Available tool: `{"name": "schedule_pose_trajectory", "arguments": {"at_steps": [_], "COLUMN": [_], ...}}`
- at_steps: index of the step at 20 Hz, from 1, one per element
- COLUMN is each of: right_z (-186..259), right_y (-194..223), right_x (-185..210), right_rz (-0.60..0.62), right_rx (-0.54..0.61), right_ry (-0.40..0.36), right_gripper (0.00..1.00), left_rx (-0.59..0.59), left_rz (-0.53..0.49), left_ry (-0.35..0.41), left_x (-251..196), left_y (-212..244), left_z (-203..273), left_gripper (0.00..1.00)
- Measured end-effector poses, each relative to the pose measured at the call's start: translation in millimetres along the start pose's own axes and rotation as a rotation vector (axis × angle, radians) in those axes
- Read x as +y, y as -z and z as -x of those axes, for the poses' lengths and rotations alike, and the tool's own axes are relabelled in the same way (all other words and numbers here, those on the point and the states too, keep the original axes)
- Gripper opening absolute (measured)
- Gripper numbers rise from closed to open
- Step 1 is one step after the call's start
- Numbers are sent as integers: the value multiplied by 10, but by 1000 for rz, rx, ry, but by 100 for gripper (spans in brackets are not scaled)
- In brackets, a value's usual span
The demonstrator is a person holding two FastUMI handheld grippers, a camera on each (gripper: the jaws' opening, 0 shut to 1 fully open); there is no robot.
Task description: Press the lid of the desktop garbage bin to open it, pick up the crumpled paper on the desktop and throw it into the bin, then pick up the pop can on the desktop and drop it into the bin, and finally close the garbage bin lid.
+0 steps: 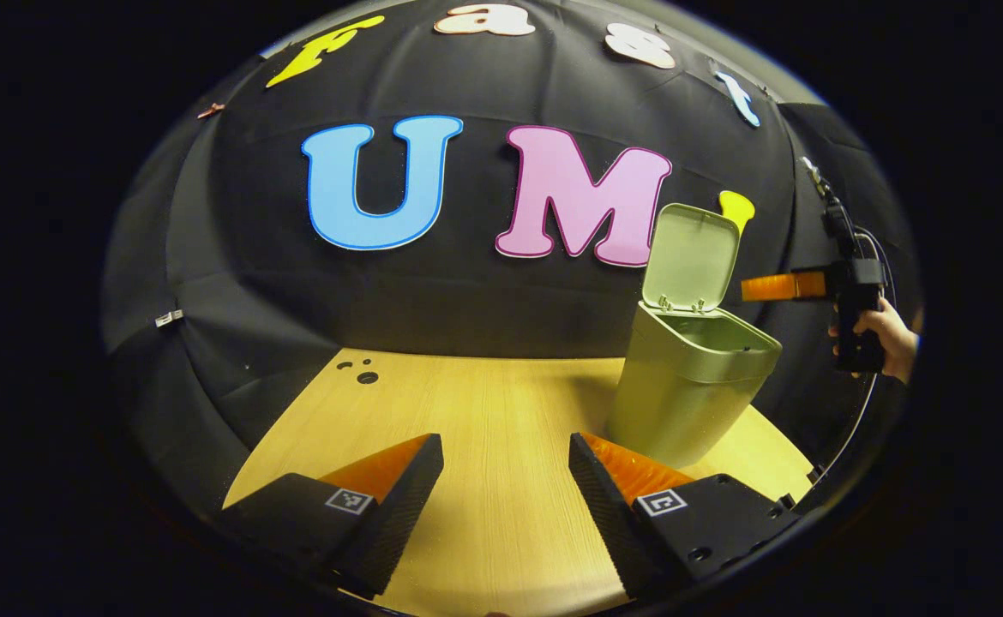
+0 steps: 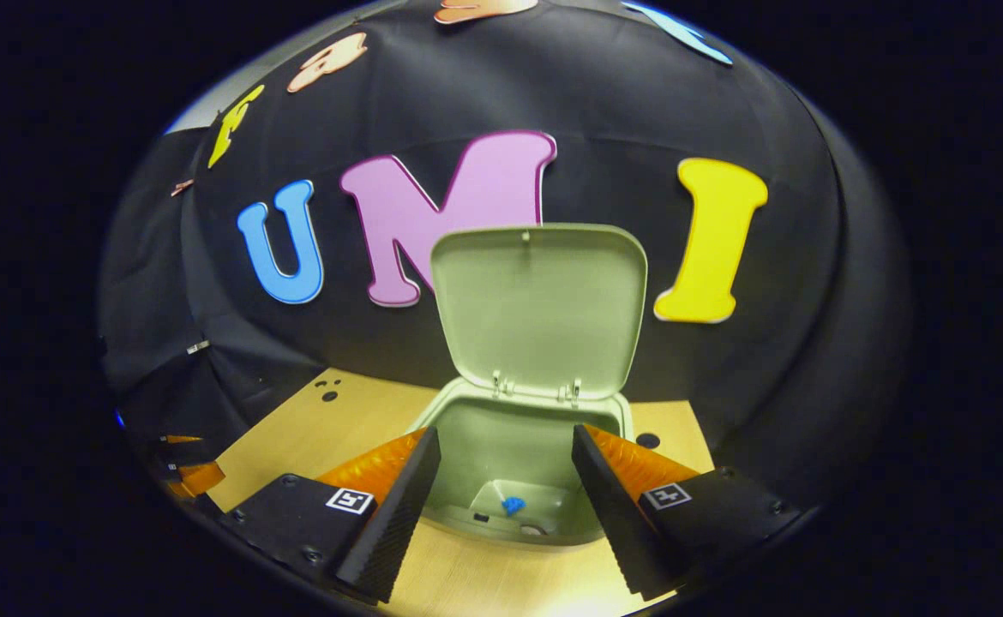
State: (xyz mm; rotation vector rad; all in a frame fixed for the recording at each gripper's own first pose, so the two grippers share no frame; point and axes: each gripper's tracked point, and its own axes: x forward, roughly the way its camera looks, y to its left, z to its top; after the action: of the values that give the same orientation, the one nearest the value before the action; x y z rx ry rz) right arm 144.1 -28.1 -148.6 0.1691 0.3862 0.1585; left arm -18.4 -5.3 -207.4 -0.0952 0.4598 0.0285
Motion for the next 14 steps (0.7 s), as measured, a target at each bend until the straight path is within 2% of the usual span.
{"name": "schedule_pose_trajectory", "arguments": {"at_steps": [3,8,14], "right_z": [40,-20,-212], "right_y": [-446,-1071,-1471], "right_x": [47,-11,-170], "right_rz": [15,-27,-51], "right_rx": [-106,-226,-319], "right_ry": [4,25,77], "right_gripper": [97,97,97], "left_rx": [-3,-6,9], "left_rz": [9,17,23], "left_ry": [-4,-12,-21], "left_x": [-6,-13,-38], "left_y": [14,48,122], "left_z": [60,175,255], "left_gripper": [96,96,96]}}
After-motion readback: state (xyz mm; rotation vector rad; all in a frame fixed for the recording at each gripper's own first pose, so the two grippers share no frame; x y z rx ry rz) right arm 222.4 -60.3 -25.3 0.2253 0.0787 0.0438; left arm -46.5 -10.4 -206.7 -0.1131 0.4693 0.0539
